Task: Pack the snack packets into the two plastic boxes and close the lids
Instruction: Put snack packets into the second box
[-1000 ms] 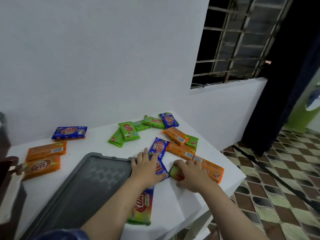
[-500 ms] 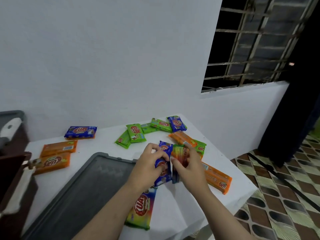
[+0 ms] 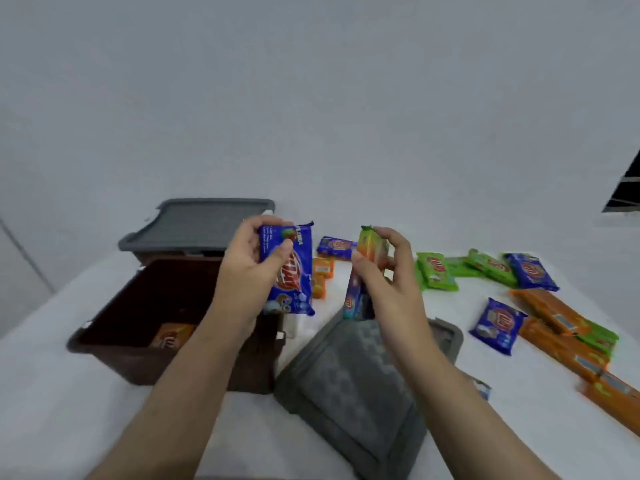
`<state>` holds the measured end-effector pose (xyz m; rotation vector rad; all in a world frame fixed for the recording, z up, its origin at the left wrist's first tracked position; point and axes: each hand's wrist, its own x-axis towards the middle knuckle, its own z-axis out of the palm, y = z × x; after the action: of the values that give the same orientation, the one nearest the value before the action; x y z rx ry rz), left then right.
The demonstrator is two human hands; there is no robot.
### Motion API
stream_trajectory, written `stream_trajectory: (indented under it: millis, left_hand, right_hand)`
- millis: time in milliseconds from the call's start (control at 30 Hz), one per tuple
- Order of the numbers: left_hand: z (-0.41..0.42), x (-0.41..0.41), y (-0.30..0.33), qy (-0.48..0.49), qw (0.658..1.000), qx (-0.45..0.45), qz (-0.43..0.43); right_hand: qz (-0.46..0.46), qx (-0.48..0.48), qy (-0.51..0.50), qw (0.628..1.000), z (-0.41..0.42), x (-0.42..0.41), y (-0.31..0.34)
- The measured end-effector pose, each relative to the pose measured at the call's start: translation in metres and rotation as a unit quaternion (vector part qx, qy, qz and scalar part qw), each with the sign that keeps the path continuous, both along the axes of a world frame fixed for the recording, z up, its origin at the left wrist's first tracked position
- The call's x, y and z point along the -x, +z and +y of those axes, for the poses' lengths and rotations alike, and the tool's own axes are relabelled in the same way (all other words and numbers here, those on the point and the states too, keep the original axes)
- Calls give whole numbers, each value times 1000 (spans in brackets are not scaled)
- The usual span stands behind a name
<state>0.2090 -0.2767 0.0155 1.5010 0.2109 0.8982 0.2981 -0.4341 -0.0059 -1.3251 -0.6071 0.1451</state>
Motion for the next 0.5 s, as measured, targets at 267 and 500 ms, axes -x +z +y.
stream_trajectory:
  millis: [267,500]
  left_hand:
    - [166,68,-7,124,892,-202,384]
    - [197,92,-67,3,868,-200,455]
  right_hand:
    - [203,44,167,964,163,52,-12]
    - [290,166,88,938,198,75,-58]
